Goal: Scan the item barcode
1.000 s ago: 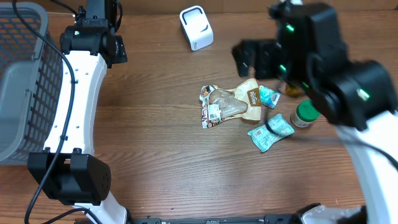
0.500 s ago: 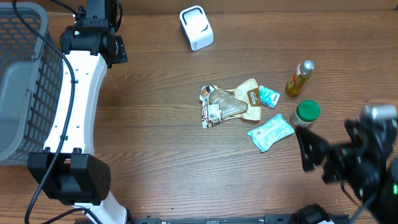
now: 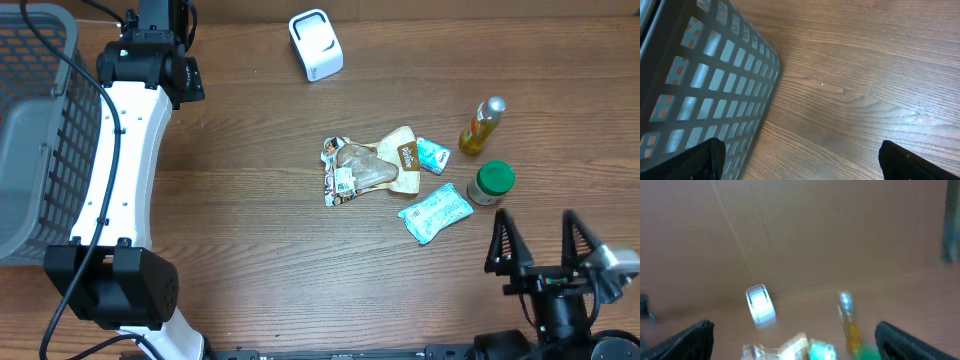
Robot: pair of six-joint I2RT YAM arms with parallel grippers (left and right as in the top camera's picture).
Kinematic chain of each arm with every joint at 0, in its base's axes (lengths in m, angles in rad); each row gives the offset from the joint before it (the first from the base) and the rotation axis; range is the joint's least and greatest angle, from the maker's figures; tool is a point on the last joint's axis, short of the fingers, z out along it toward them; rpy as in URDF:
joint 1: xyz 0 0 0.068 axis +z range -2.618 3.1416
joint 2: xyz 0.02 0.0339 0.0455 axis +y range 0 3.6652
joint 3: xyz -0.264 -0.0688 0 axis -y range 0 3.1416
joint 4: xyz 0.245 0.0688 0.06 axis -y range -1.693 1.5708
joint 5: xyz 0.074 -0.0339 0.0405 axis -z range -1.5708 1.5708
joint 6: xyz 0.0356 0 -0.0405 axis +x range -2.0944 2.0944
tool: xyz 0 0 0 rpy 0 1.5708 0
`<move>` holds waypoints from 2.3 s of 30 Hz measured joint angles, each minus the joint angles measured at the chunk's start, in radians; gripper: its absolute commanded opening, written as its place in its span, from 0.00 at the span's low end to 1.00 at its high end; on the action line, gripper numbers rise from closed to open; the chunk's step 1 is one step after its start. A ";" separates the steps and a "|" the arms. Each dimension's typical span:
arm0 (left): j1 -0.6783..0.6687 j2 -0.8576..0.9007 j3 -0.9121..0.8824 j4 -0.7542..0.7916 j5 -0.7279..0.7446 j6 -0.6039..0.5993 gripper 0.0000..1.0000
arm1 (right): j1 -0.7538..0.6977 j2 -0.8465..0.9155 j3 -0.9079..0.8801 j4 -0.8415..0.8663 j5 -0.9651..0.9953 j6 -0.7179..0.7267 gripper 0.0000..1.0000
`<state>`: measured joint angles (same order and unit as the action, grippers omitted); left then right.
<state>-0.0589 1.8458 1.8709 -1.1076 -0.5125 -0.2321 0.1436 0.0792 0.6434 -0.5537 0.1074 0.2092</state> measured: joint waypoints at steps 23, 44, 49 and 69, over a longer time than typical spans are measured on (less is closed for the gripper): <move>0.000 0.000 0.000 0.000 0.000 0.000 1.00 | 0.000 -0.066 -0.619 0.867 -0.135 -0.101 1.00; 0.000 0.000 0.000 0.000 0.000 0.000 0.99 | 0.000 -0.066 -0.625 0.463 -0.126 -0.137 1.00; 0.000 0.000 0.000 0.000 0.000 0.000 1.00 | 0.000 -0.066 -0.625 0.464 -0.125 -0.210 1.00; 0.000 0.000 0.000 0.000 0.000 0.000 1.00 | 0.000 -0.066 -0.625 0.463 -0.125 -0.236 1.00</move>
<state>-0.0589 1.8458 1.8709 -1.1072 -0.5129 -0.2321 0.1436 0.0128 0.0185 -0.0902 -0.0177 -0.0269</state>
